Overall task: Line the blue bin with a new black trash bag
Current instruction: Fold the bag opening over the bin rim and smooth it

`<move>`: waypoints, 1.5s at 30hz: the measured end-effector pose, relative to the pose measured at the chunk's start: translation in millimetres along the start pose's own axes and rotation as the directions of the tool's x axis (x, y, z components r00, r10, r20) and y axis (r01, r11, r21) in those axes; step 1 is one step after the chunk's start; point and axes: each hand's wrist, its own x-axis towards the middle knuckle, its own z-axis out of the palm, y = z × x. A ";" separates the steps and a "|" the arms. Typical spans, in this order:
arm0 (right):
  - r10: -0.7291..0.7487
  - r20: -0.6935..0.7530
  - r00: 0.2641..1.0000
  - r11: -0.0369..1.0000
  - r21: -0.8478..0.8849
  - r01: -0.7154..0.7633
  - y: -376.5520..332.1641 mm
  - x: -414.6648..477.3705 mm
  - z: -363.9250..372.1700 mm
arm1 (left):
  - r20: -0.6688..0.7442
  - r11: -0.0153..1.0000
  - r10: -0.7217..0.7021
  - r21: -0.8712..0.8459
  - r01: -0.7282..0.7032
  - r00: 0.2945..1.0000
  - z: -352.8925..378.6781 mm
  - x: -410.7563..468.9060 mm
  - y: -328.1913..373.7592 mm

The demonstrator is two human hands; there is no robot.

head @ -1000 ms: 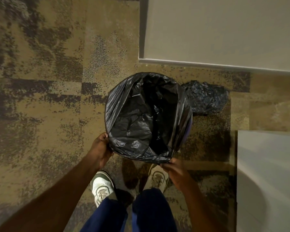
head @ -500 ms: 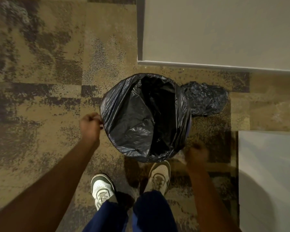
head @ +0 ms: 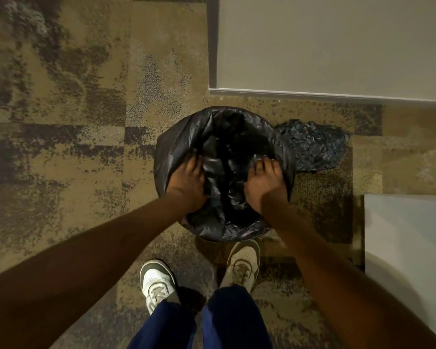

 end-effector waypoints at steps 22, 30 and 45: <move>0.506 -0.367 0.780 0.765 0.609 -0.210 46.2 10.6 -10.4 | -0.440 0.793 -0.449 -0.598 0.119 0.778 1.9 -15.0 -57.0; 0.281 -0.107 0.954 0.604 0.792 -0.089 50.6 52.0 -42.4 | -0.354 0.780 -0.426 -0.610 0.140 0.832 -23.3 32.1 -75.5; 0.676 0.377 0.633 -0.292 0.926 -0.240 -20.6 -78.0 20.5 | 0.303 -0.163 -0.868 -0.922 0.350 0.394 17.9 -58.2 -1.5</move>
